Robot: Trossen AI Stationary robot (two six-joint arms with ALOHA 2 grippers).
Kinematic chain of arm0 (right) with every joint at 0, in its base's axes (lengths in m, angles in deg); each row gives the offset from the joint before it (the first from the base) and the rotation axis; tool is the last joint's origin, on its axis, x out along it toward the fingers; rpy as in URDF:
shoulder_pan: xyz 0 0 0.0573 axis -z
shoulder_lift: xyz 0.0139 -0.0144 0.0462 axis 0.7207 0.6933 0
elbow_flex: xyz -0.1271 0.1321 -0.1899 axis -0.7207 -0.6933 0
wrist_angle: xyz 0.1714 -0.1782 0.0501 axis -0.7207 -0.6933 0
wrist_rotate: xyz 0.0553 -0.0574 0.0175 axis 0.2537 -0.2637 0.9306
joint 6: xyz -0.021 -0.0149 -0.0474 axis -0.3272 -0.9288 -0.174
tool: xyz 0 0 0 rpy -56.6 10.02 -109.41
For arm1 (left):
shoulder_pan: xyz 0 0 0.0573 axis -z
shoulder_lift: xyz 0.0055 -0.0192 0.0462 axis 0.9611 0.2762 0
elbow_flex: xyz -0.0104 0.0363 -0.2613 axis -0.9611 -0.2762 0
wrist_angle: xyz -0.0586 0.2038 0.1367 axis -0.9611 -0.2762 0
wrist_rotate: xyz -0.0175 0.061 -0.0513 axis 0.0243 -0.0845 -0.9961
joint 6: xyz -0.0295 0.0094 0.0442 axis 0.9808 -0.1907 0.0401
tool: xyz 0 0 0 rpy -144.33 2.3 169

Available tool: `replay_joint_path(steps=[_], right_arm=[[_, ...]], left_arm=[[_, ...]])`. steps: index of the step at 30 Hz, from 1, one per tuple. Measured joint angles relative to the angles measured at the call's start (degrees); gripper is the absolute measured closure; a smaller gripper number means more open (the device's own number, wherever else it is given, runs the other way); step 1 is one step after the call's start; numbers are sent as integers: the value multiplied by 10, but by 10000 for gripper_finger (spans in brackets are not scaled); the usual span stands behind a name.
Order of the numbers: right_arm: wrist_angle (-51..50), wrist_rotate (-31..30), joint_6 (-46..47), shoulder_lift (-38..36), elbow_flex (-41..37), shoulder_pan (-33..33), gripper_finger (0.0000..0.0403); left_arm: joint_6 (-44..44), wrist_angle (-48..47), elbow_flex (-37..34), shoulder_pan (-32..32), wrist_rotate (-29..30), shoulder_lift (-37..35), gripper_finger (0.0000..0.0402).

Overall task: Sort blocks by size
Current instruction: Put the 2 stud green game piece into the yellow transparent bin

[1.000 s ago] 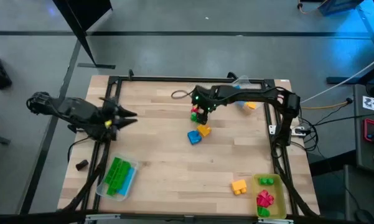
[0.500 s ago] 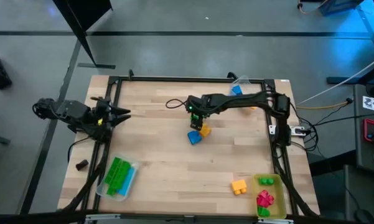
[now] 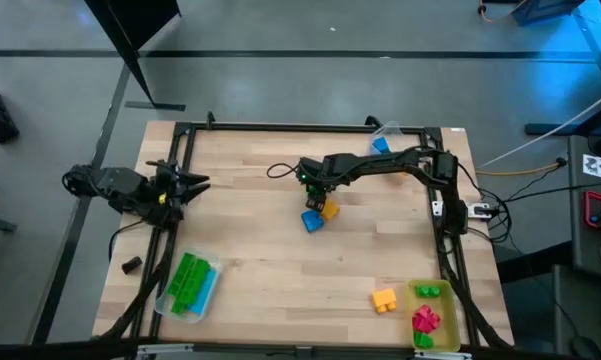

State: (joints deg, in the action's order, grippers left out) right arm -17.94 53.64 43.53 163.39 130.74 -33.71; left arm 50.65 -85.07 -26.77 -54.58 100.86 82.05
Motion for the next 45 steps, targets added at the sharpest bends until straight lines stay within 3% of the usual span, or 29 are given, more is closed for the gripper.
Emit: replay_joint_path(steps=[7,15,25,32,39,45], right_arm=[[0,1,-2,-5,2,-1,270],[-57,21,-3,-24,14,0,322],[-200,12,-6,-34,111,0,313],[-328,-34,-22,-34,188,6,318],[-455,-84,-23,-35,231,49,315],[-494,-99,-23,-34,220,115,314]], left_arm=[[0,54,-64,0,0,0,295],[-21,141,-130,0,0,0,295],[-10,215,-198,0,-1,0,295],[-80,277,-210,0,-3,4,295],[-88,268,-210,0,-3,5,295],[-62,266,-210,0,-3,6,295]])
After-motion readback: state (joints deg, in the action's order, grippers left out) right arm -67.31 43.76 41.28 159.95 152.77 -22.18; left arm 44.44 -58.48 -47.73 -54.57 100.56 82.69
